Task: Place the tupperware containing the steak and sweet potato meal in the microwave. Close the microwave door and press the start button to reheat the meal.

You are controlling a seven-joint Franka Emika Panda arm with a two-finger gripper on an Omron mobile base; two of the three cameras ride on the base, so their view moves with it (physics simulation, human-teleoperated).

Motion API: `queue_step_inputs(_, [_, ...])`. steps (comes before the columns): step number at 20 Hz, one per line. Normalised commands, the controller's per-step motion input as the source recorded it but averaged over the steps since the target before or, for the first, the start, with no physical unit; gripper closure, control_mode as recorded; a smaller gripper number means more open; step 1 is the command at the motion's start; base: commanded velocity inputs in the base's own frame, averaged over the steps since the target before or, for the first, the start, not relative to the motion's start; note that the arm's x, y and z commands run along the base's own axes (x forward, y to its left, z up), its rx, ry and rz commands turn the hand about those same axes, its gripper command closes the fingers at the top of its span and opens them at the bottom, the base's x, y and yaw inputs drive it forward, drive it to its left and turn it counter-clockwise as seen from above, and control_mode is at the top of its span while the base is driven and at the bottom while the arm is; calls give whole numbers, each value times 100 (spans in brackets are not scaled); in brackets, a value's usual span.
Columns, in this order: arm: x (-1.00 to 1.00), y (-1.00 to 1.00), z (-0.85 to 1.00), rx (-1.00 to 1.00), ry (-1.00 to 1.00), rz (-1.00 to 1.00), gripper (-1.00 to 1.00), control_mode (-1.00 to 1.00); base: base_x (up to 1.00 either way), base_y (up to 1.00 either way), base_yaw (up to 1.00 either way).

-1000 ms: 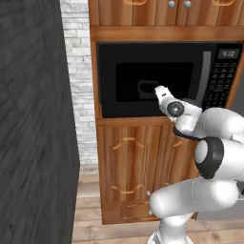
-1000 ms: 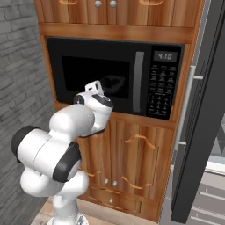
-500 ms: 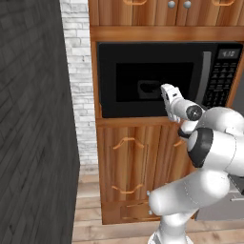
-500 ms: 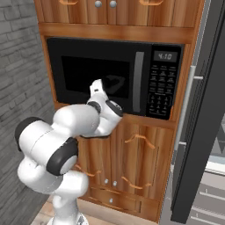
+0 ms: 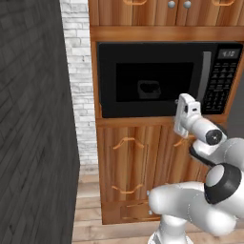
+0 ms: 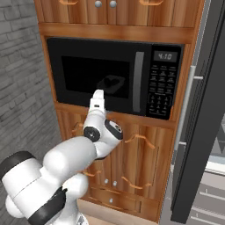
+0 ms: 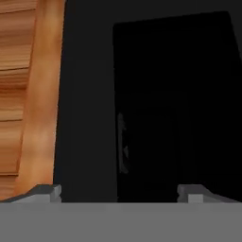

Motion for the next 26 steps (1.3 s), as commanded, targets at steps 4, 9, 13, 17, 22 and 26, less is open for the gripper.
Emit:
queue_step_inputs(4, [-100,-68,100,30,16,0,-100,-100,0,0,0])
queue_step_inputs(9, [-100,-75,95,25,13,-1,-100,-100,0,0,0])
queue_step_inputs(13, [-95,-81,32,17,5,-9,-100,-100,0,0,0])
queue_step_inputs(17, [-12,-67,-12,1,9,-7,-100,-100,0,0,0])
queue_step_inputs(22, [8,-87,-19,7,4,2,-100,-100,0,0,0])
queue_step_inputs(26, [8,-81,-35,11,1,12,-100,-100,0,0,0])
